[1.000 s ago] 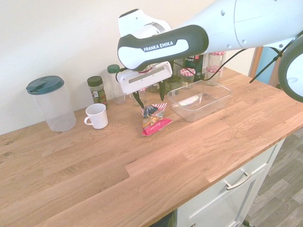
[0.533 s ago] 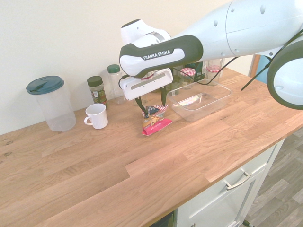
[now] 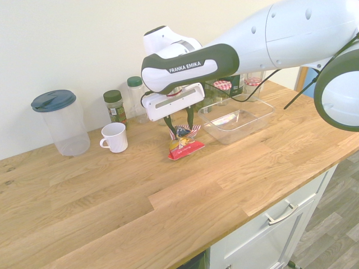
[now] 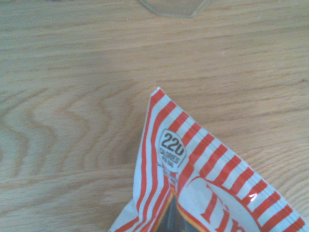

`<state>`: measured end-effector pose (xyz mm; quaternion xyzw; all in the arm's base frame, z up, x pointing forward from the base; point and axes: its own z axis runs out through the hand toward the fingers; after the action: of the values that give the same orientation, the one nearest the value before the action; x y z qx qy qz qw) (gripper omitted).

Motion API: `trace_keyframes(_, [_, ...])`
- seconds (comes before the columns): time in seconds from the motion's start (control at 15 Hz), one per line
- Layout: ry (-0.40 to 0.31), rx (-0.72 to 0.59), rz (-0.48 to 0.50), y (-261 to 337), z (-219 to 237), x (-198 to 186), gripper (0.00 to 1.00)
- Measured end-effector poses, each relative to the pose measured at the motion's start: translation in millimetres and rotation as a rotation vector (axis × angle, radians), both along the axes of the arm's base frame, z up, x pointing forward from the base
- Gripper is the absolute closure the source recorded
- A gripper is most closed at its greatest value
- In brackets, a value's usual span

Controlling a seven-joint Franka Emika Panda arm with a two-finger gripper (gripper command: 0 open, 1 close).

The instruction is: Put the chip bag into the container

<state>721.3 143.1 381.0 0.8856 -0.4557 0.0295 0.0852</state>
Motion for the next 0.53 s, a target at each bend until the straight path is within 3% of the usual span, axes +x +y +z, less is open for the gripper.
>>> trace_keyframes(0.53, [0.003, 0.007, -0.008, -3.0, -1.3, 0.5, 1.0])
